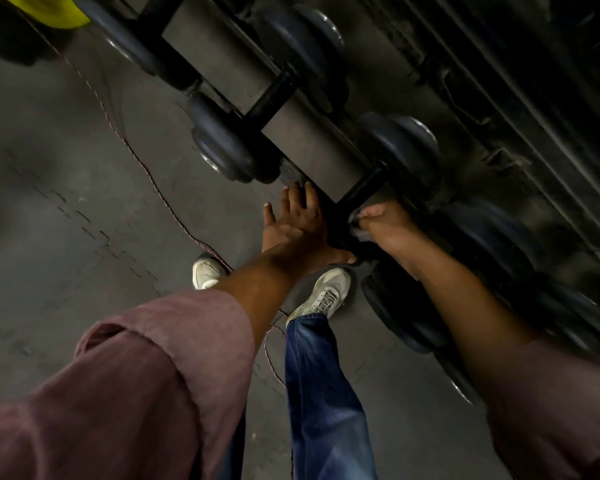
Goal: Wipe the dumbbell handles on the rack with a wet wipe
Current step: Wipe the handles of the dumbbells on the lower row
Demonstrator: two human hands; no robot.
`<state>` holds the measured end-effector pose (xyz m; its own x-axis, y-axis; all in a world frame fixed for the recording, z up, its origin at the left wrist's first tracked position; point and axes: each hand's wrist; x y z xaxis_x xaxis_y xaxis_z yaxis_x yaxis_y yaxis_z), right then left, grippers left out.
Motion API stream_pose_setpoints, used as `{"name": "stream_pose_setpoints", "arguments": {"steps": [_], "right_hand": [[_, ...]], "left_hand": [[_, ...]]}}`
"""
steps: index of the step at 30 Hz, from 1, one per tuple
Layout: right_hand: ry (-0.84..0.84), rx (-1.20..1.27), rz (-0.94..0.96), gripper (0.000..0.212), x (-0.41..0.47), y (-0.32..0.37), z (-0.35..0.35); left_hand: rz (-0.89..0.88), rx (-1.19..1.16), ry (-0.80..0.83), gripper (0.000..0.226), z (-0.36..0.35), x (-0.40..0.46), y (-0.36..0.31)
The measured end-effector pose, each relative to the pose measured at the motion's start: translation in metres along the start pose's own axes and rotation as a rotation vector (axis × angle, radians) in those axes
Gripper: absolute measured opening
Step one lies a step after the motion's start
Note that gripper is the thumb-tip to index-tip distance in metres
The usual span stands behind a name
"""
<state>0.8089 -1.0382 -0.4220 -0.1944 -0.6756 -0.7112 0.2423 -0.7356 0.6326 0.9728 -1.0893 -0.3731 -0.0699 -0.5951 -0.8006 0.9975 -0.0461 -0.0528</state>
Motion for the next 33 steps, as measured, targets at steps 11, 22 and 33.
{"name": "stream_pose_setpoints", "arguments": {"steps": [11, 22, 33], "right_hand": [[-0.126, -1.227, 0.497, 0.070, -0.022, 0.032, 0.001], [0.287, -1.308, 0.344, 0.045, 0.010, 0.063, -0.002], [0.441, -1.025, 0.518, 0.030, 0.016, 0.063, 0.001]], "left_hand": [[-0.001, -0.043, -0.019, 0.151, -0.002, 0.002, 0.000], [-0.033, -0.049, -0.055, 0.150, -0.007, 0.004, 0.003], [-0.055, -0.063, -0.053, 0.148, -0.005, 0.004, 0.002]]}}
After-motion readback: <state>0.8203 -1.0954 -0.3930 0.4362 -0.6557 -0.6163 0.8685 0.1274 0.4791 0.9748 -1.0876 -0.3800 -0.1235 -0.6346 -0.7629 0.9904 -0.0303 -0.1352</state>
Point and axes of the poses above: each hand's wrist, its own x-axis towards the middle knuckle, its own z-axis out of the back of the hand, y = z × x, and after that the axes turned 14 degrees about z, right-handed
